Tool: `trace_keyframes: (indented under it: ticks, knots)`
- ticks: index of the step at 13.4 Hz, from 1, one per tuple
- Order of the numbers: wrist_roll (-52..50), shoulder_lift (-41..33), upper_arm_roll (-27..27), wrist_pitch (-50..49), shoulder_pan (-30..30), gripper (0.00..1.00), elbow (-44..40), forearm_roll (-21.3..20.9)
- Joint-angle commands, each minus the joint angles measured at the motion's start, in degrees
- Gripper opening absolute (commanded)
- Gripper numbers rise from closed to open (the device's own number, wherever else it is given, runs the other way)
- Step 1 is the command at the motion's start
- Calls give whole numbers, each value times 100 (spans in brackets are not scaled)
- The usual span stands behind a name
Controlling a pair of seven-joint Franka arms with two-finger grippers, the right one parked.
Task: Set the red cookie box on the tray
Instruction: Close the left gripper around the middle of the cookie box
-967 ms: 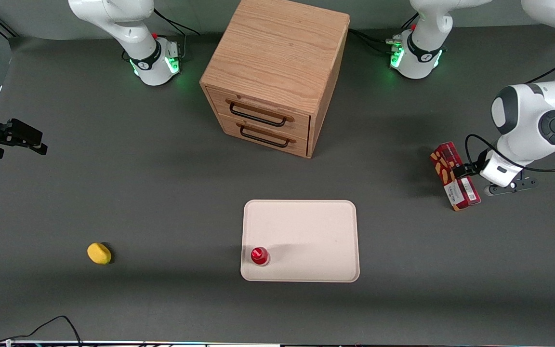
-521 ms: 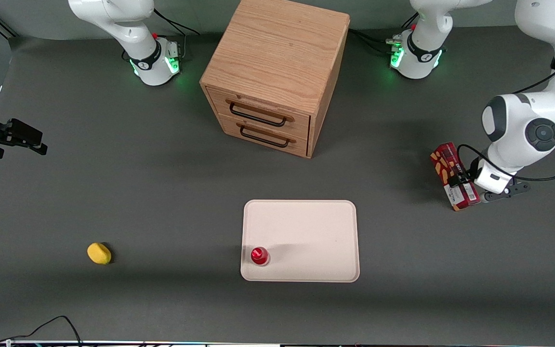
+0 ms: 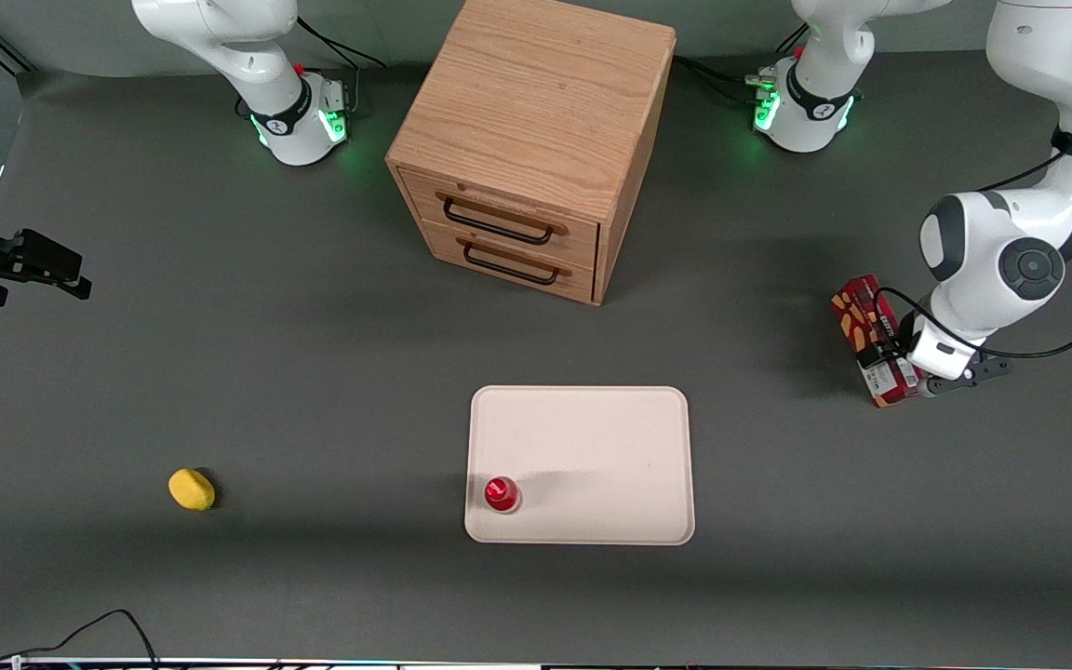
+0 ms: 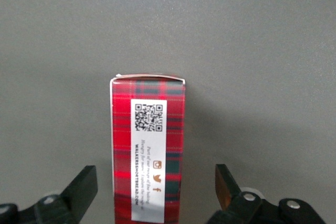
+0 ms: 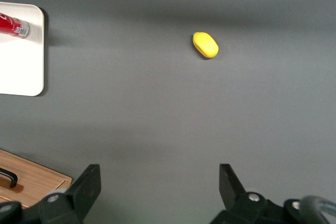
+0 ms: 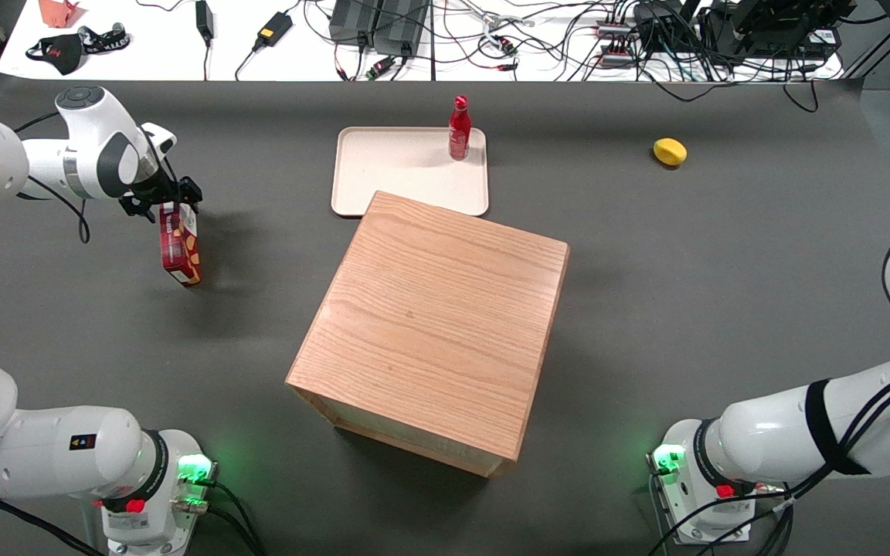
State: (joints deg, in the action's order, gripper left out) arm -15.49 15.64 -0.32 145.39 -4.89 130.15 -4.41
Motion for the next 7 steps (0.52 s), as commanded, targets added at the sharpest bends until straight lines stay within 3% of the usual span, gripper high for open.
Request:
trace_keyframes:
  ticks: [1,2,5,7]
  knots:
    - [-103,-18,15,147,58,99,55,-7]
    - [-103,-9,6,191,59,90,98,-7]
    - [-103,-9,6,218,129,32,107,-7]
    - [-86,-18,15,209,164,9,107,-16]
